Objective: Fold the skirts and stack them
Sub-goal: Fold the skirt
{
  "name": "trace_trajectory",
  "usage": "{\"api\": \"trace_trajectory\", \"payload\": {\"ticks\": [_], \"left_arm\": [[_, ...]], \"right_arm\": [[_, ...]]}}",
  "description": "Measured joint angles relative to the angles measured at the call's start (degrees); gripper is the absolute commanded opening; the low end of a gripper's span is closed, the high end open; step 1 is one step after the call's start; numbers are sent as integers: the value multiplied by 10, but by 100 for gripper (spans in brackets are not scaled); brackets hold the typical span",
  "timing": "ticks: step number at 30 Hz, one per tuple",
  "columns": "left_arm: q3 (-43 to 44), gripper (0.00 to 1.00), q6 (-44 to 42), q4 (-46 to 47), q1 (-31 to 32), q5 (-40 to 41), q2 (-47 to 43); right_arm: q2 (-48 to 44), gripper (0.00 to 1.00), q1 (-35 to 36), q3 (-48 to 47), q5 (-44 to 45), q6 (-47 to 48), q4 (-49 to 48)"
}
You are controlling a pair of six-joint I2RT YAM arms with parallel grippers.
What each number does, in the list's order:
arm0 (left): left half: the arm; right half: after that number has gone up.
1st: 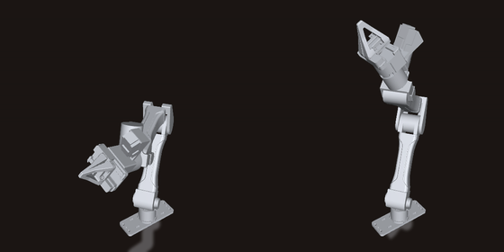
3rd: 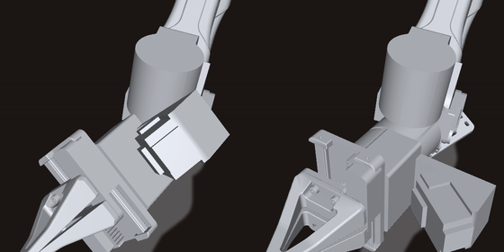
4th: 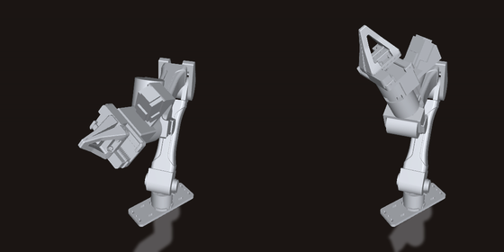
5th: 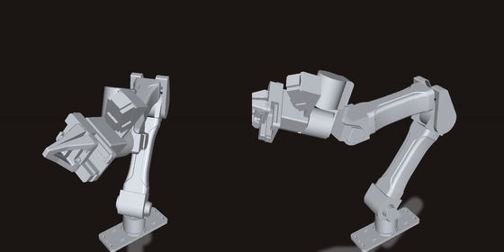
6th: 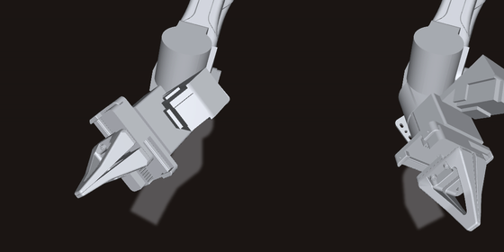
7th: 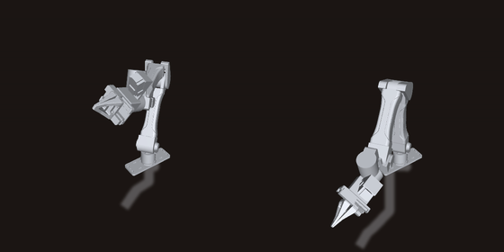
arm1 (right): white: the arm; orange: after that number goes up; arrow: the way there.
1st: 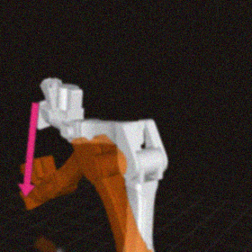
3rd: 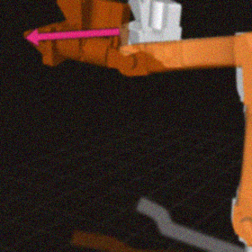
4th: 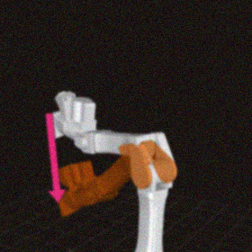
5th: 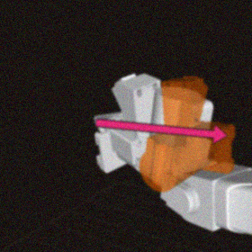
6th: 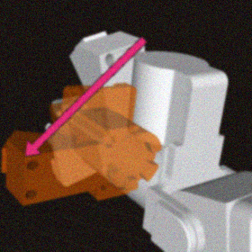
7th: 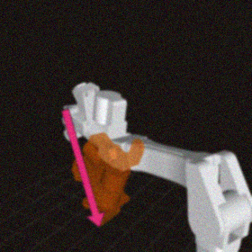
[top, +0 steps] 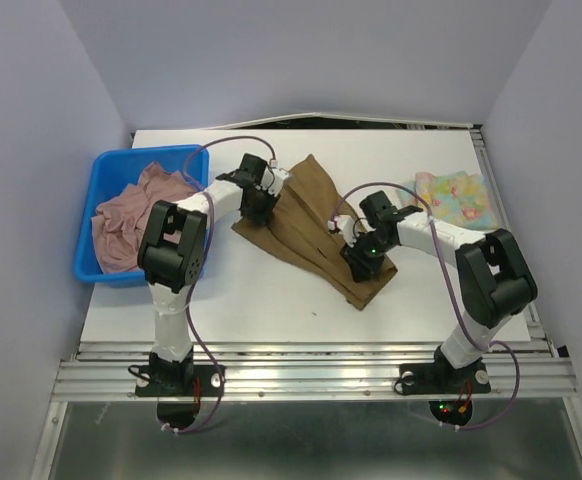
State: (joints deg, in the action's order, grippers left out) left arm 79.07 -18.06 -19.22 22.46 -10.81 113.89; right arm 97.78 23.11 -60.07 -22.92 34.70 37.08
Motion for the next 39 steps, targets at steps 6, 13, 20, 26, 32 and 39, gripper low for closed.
{"api": "trace_trajectory", "payload": {"ticks": [6, 13, 20, 26, 32, 39], "left_arm": [[126, 57, 11, 0, -30, -2, 64], [33, 38, 87, 53, -45, -71, -90], [-176, 16, 228, 133, -43, -132, -284], [-277, 10, 297, 164, -42, -173, -271], [-266, 6, 322, 197, -42, -202, -219], [-189, 0, 321, 201, -42, -195, -86]], "right_arm": [[6, 48, 45, -1, -61, -151, -21], [-15, 47, 46, -7, -54, -302, -89], [-79, 41, 51, -31, -52, -378, -137], [-69, 39, 90, -36, -62, -368, -130], [-43, 36, 127, -17, -69, -321, -124], [2, 31, 126, 41, -72, -296, -120]]}}
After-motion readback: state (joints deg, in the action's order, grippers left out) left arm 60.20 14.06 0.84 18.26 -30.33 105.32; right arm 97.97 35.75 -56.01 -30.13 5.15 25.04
